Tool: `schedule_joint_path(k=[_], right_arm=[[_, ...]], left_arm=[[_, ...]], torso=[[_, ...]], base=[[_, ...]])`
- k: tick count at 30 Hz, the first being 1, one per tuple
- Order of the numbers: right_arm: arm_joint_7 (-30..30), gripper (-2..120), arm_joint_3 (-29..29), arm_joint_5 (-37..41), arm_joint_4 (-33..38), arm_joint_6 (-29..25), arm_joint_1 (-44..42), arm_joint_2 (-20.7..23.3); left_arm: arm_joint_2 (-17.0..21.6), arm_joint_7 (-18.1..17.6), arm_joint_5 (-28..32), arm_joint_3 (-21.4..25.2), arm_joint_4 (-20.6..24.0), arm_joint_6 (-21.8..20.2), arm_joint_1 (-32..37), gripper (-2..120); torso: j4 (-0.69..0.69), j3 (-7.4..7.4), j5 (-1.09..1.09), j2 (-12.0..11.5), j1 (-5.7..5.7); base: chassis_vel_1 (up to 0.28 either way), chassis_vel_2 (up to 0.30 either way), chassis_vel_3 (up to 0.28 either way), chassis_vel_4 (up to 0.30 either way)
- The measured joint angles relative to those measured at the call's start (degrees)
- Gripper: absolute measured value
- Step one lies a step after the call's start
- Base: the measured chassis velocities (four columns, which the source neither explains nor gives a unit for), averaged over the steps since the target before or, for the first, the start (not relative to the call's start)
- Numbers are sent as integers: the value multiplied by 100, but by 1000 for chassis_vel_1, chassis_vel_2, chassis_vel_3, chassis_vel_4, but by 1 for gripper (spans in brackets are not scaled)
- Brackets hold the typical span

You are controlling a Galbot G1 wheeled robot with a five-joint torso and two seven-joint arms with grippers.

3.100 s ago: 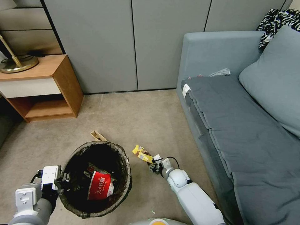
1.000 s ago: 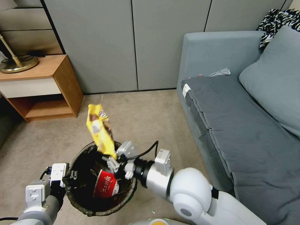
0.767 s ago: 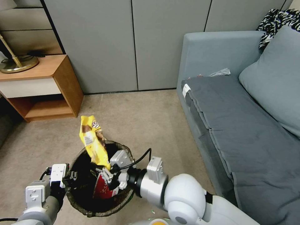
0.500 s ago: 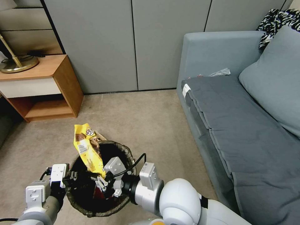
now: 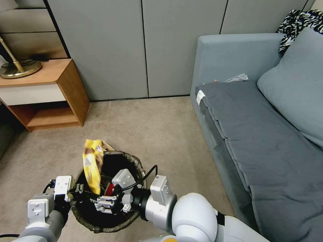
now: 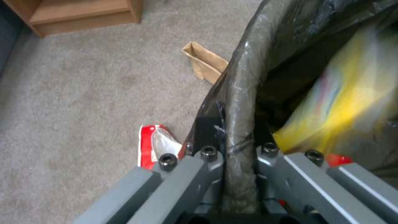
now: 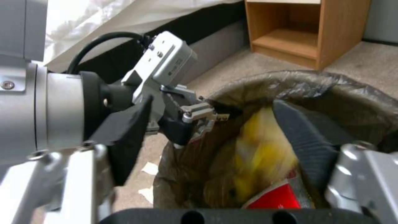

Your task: Pick up the trash bin, then pick up the garbage from the floor and place it into the trash bin.

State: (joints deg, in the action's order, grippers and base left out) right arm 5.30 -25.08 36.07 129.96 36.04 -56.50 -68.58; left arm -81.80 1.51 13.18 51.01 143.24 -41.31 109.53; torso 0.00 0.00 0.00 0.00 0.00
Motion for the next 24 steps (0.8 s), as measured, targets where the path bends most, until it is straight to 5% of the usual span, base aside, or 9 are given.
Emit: schedule_joint_path(k=[7,20,24], right_arm=[[-36,99,134,-10,78,-61,-2,13],[-215,100,653,-19,397,-160,-170,313],[-402,100,1178,-135,555,-701,-403,586]], left_arm=[[15,2,5,7,0,-3,-4,1],[39,6,8,0,0,-3,-36,1],[35,8,23,6,0,-3,-44,1]], torso=[[0,0,0,0,0],[0,0,0,0,0],[0,0,1,0,0]], base=[[0,0,0,0],[0,0,0,0],[0,0,0,0]])
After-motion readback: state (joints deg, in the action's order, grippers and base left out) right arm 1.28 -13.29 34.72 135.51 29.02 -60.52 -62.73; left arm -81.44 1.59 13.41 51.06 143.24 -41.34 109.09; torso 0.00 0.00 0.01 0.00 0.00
